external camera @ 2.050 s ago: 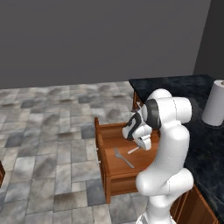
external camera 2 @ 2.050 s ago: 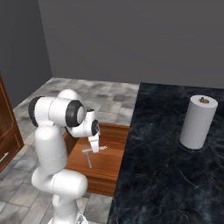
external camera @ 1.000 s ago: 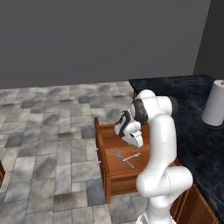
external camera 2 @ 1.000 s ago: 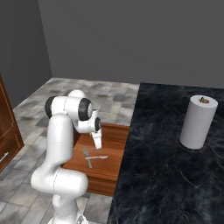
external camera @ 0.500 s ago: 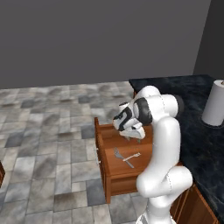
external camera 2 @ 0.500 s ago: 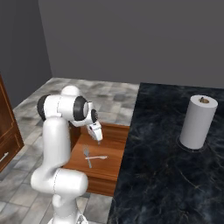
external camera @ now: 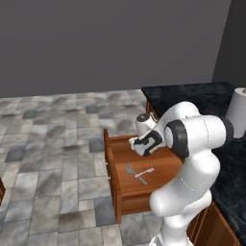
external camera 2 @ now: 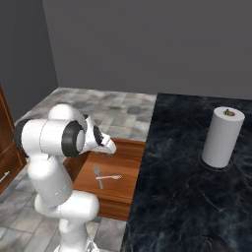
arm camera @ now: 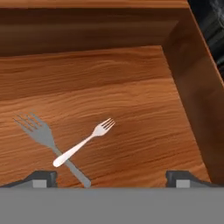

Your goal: Organize the utensils by type. Pick up the wooden spoons from the counter and place them in the open cabinet. Then pick up the metallic utensils from the counter and place them in the open drawer.

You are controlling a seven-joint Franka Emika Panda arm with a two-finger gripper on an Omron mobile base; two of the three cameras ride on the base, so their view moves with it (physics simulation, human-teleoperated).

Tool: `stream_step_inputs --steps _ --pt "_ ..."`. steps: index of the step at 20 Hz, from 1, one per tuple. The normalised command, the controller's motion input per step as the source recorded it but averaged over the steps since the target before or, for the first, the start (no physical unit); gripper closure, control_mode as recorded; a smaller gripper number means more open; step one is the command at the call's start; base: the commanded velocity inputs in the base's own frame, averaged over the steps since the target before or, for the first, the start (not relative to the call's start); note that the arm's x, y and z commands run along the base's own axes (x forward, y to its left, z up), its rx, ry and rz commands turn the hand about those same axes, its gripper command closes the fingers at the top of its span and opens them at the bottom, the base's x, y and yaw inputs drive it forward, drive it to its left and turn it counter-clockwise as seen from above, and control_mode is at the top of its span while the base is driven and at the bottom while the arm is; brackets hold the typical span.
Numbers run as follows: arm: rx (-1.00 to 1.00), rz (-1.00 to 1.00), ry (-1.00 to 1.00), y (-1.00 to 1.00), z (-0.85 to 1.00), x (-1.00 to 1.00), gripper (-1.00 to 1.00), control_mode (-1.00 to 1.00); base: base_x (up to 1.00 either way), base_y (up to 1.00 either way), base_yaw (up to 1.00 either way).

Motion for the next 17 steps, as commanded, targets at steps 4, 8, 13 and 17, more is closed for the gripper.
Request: stream_step_inputs --steps 4,8,13,17 --pt "0.15 0.53 -0.06 -0.01 0.58 -0.78 -1.00 -1.00 0.00 0.00 0.00" --pt "0.12 0.35 -0.01 -0.06 0.61 -0.76 -1.00 -1.00 0.00 0.00 0.00" --pt "-0.01 0.32 0.00 -0.01 0.64 -0.63 -1.00 -1.00 0.00 0.00 0.00" --pt "-0.15 0.07 0.00 0.00 0.58 -0.43 -1.00 -1.00 0.00 0.00 0.00"
